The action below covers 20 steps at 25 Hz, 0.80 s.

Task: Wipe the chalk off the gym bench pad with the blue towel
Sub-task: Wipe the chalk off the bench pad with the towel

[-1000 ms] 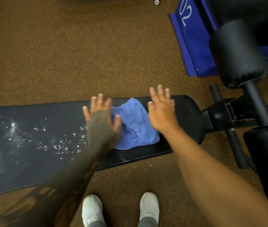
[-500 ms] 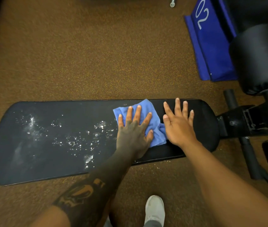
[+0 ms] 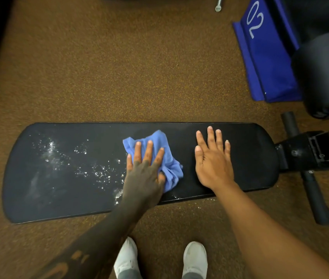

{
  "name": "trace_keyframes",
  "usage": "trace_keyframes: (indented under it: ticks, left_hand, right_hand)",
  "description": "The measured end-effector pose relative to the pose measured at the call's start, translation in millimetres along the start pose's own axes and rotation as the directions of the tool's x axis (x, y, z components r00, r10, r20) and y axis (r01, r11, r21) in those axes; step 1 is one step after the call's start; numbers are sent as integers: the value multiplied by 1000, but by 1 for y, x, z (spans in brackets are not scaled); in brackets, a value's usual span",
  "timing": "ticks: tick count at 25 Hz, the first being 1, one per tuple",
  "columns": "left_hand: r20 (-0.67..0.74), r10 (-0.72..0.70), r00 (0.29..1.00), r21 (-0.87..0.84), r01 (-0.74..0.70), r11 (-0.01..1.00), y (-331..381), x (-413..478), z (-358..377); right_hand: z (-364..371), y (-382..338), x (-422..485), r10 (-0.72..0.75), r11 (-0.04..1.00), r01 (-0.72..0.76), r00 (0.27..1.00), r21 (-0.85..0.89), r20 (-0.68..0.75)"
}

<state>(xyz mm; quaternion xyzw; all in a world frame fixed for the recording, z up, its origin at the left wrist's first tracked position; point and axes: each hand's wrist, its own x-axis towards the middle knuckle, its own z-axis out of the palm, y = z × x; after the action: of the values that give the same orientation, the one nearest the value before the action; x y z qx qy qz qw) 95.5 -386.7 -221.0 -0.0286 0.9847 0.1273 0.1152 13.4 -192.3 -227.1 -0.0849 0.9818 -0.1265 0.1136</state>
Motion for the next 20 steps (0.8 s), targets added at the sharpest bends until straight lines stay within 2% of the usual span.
trace_keyframes:
  ticks: [3,7,11,13,15,17,20]
  left_hand:
    - [-9,53,999,73,-52,996,22,22,0]
    - [-17,130,991,252,-122,960,28,59,-5]
    - [-90,-5,996,245,27,969,-22,68,-22]
    - [-111,-30,993,217,54,975,-37,52,-25]
    - [-48,29,998,185,-20,983,-19,23,-20]
    - [55,158,986,145,-165,976,21,-5,-8]
    - [116,276,954,229,-296,928,53,-10,2]
  right_hand:
    - [-1,12,7,100,992,-103,994,-69,-45]
    - [0,17,9,110,988,-114,993,-106,-44]
    - [1,15,8,106,987,-111,993,-112,-56]
    - [2,15,9,113,986,-119,992,-119,-51]
    - [2,12,9,130,984,-134,990,-116,-47]
    - [2,10,9,132,983,-137,990,-123,-45]
    - [1,12,10,120,984,-126,991,-124,-55]
